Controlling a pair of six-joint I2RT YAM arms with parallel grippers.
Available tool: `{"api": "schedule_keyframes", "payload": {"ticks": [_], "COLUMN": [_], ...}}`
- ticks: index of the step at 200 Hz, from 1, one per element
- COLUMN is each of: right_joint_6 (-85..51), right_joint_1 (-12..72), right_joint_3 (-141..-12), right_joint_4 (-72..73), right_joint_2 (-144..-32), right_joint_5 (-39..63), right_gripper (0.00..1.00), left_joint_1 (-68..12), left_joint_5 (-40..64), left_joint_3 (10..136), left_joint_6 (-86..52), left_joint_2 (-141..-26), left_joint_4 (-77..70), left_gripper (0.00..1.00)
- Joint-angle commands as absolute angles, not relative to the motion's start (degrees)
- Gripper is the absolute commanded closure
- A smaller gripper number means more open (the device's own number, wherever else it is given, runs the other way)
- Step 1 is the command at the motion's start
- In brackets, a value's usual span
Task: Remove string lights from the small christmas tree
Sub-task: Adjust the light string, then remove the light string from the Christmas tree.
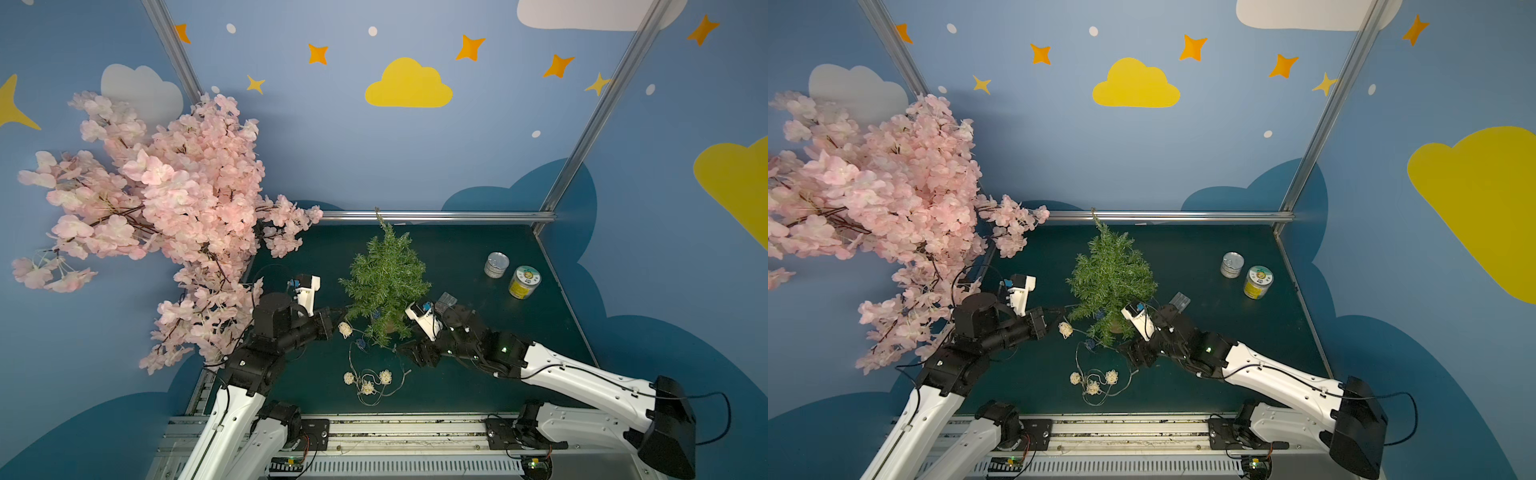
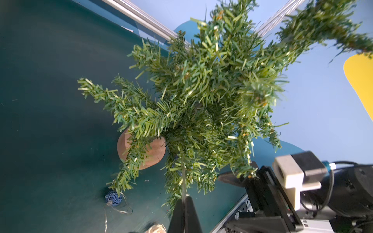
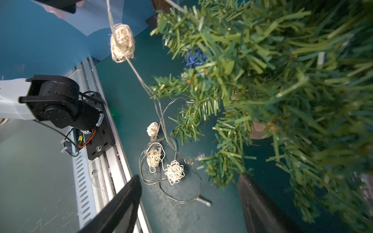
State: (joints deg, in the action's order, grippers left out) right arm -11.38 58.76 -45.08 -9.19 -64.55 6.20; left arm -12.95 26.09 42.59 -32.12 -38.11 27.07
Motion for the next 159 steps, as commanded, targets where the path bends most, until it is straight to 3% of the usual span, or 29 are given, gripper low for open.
{"api": "schedule_keyframes", "payload": {"ticks": [1,69,159], "right_joint_6": [-12.6,-14.1,-16.7], "right_joint_1": [57.9,55.8,55.1], "right_joint_3": [-47.6,-50.1,-53.0], "right_joint_4": [-5.9,-2.5,-0.5], "right_joint_2": [-65.1,-67.1,-70.7], "right_joint_5": [5.9,8.3,10.3], "right_gripper": [0.27,0.35,0.37], "left_joint_1": [-12.7,-15.0,-30.3], "left_joint_5": [29.2,36.8,29.6], "left_joint_3": [43.1,40.1,37.6], "left_joint_6": [-31.8,-31.9,-32.1], "left_joint_2": [-36.3,-32.3,-35.7], "left_joint_4": [28.5,32.2,31.4], "left_gripper": [0.96,0.96,0.96]}}
